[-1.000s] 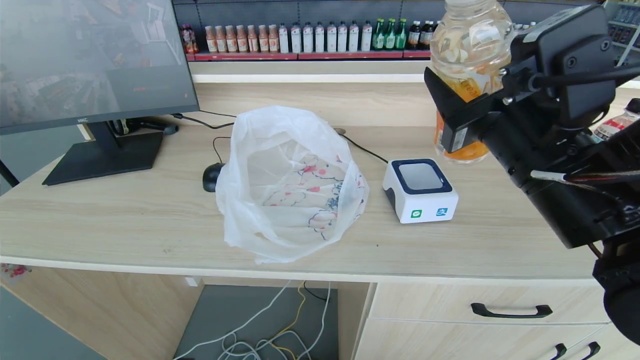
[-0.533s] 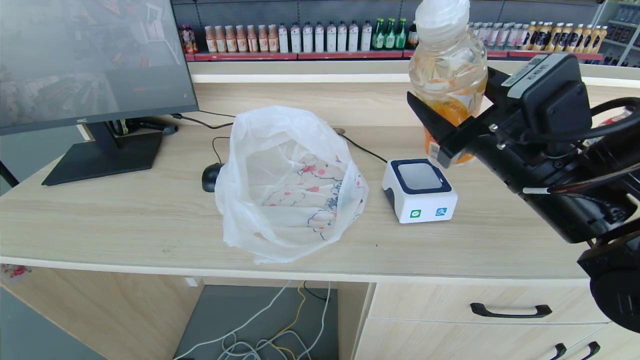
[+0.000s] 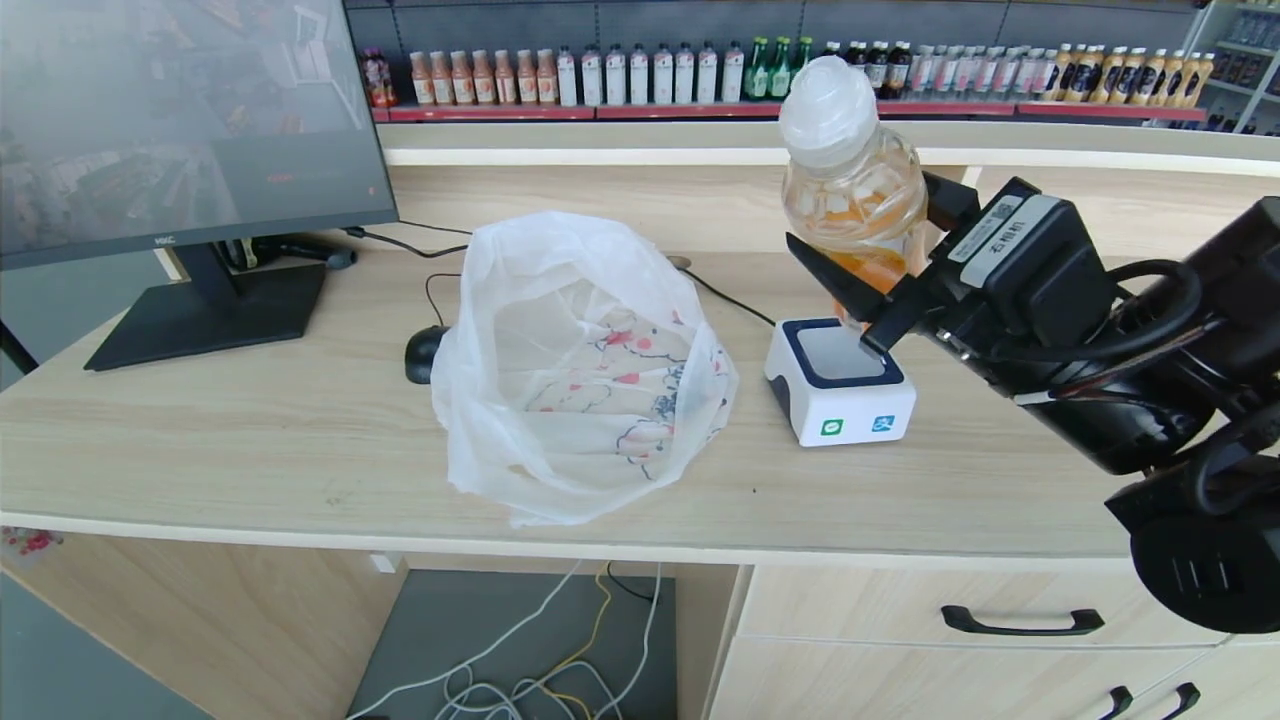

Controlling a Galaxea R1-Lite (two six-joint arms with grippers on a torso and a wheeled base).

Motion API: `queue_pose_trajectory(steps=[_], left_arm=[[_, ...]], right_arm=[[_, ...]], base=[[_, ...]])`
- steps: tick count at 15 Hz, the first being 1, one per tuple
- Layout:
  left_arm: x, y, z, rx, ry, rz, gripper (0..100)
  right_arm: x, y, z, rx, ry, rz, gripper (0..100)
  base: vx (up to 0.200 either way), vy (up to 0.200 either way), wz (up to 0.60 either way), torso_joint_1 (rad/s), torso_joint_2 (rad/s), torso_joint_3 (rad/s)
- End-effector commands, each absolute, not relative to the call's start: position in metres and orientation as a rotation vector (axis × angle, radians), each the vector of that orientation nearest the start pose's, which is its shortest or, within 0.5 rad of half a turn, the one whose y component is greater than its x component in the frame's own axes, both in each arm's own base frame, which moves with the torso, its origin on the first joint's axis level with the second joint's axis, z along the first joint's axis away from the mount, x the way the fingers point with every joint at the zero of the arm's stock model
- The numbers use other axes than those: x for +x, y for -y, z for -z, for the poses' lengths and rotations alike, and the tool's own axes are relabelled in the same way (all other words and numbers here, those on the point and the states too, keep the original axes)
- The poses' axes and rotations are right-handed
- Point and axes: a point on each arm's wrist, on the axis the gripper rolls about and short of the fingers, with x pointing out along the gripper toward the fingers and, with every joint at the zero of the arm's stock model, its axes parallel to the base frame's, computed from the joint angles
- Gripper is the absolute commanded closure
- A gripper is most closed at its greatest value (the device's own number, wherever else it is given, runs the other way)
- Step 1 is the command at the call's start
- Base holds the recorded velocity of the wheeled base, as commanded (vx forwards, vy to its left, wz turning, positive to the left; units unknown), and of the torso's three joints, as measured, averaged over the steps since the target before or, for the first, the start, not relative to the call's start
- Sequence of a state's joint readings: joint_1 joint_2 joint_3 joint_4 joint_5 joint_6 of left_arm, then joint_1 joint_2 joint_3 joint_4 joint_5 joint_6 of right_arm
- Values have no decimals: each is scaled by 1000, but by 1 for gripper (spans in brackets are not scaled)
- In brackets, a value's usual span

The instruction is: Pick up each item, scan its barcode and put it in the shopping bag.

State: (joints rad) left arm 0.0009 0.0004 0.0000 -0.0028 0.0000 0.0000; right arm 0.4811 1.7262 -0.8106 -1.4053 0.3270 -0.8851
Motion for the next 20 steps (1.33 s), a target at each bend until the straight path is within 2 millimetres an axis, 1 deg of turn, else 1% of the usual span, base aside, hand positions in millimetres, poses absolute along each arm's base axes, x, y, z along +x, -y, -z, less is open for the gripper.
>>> queue_pose_trajectory(steps=[1, 3, 5, 6, 8, 11, 14, 16, 20], left_arm=[[-23, 0, -76, 0, 3, -2, 0], [-23, 0, -76, 0, 3, -2, 0], [-23, 0, -76, 0, 3, -2, 0], [-23, 0, -76, 0, 3, -2, 0], [-23, 0, -76, 0, 3, -2, 0], [-23, 0, -76, 0, 3, -2, 0], [-23, 0, -76, -2, 3, -2, 0], [-23, 0, -76, 0, 3, -2, 0], [-23, 0, -76, 0, 3, -2, 0]], right_arm=[[274, -151, -240, -807, 810, -543, 100], [278, -150, -234, -845, 816, -543, 100], [289, -156, -224, -849, 840, -593, 100], [293, -159, -224, -848, 876, -614, 100], [294, -160, -223, -856, 909, -659, 100], [298, -154, -220, -883, 932, -701, 100], [304, -137, -230, -908, 955, -669, 100], [304, -136, -232, -909, 961, -664, 100], [303, -136, -229, -911, 954, -668, 100]], base=[[0, 0, 0, 0, 0, 0], [0, 0, 0, 0, 0, 0], [0, 0, 0, 0, 0, 0], [0, 0, 0, 0, 0, 0], [0, 0, 0, 0, 0, 0], [0, 0, 0, 0, 0, 0], [0, 0, 0, 0, 0, 0], [0, 0, 0, 0, 0, 0], [0, 0, 0, 0, 0, 0]])
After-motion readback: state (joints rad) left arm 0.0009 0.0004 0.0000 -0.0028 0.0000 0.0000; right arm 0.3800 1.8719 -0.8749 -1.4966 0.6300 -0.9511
